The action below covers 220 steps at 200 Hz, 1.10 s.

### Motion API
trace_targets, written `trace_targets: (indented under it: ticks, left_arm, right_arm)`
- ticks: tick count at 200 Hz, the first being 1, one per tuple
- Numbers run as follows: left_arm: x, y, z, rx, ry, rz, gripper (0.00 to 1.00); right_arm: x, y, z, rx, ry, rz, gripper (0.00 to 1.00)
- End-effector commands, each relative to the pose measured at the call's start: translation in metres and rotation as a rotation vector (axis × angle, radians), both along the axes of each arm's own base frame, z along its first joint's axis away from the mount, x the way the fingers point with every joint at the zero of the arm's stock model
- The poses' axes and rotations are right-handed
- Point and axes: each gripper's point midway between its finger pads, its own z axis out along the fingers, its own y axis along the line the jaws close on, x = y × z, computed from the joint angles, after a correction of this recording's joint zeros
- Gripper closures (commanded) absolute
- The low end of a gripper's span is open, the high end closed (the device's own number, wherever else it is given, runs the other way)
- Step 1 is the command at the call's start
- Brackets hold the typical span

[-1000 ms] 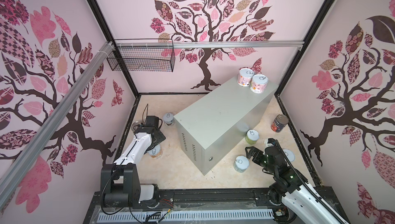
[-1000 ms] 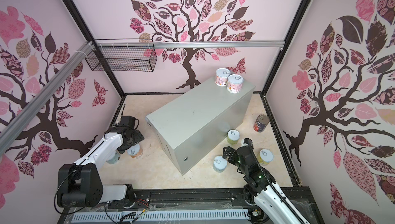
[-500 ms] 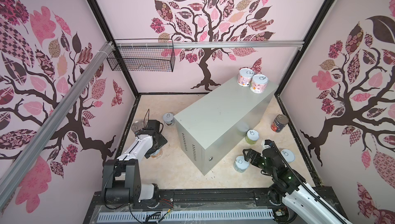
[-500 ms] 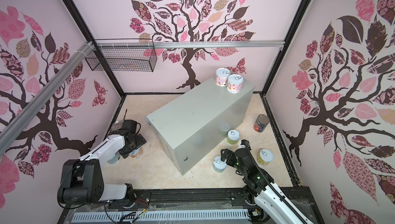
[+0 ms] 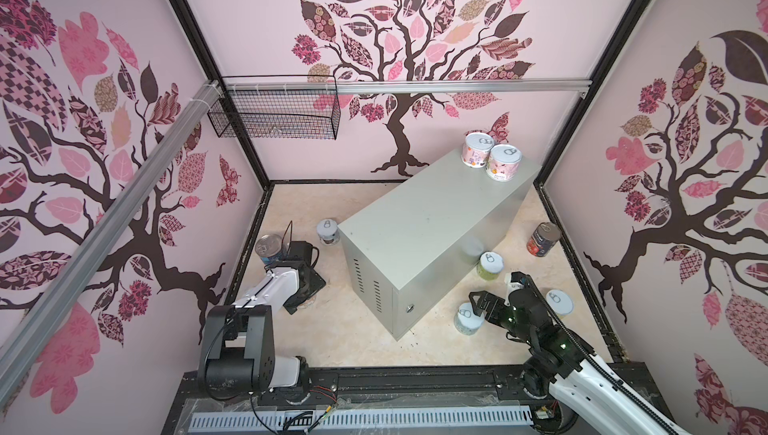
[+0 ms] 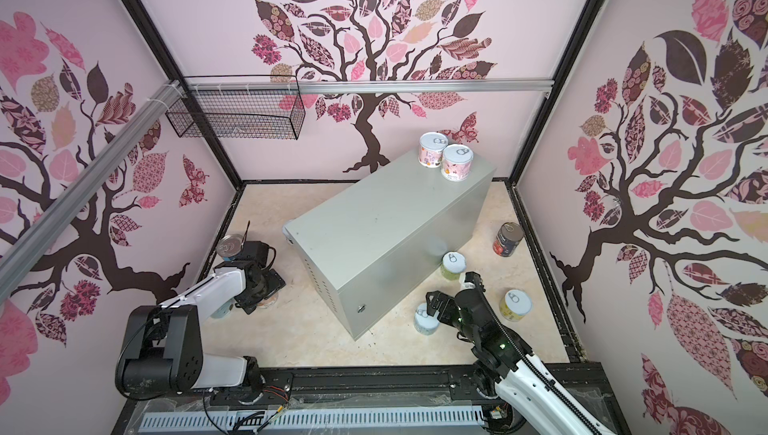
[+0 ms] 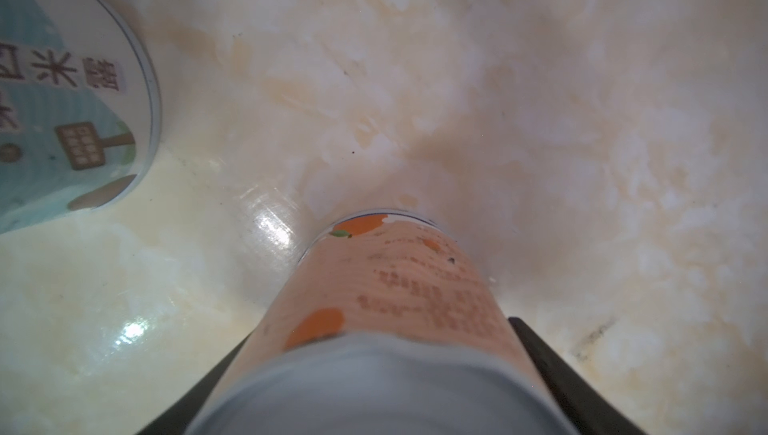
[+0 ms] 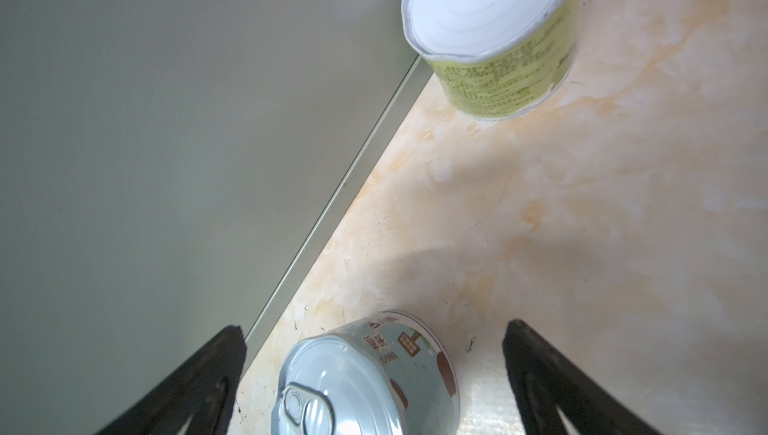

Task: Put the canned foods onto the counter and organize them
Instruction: 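Lower the left gripper onto the orange-labelled floor can and close while the right gripper hovers, then lift the orange-labelled can with the left gripper up over the box top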

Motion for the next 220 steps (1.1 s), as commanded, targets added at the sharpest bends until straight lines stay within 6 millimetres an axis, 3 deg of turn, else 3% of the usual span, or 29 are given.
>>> trace_targets:
  ticks: [1,31,74,114,158,195,220]
  left_arm:
    - [-0.001,0.001,0.001,0.003,-0.011,-0.003,0.18]
    - [-0.001,-0.002,0.015,-0.018,-0.068,0.006,0.33]
    - [0.002,-0.009,0.049,-0.06,-0.174,0.008,0.41]
    - [-0.002,-0.016,0.092,-0.097,-0.291,-0.02,0.42]
    - [-0.007,-0.021,0.161,-0.079,-0.455,-0.133,0.42]
    - [-0.018,-0.031,0.189,-0.084,-0.537,-0.237,0.42]
    - [-0.017,-0.036,0.222,-0.057,-0.648,-0.325,0.41]
  right_arm:
    - [-0.001,0.004,0.003,-0.004,-0.015,0.024,0.0]
    - [-0.003,0.007,0.004,-0.001,-0.023,0.041,0.0]
    - [-0.006,0.018,0.006,-0.021,-0.016,0.094,0.0]
    - [-0.003,0.027,0.023,-0.032,-0.028,0.133,0.0]
    - [0.007,0.038,0.051,-0.033,-0.073,0.162,0.0]
    - [0.014,0.036,0.061,-0.094,-0.041,0.147,0.0]
    - [0.013,0.029,0.054,-0.124,-0.018,0.122,0.0]
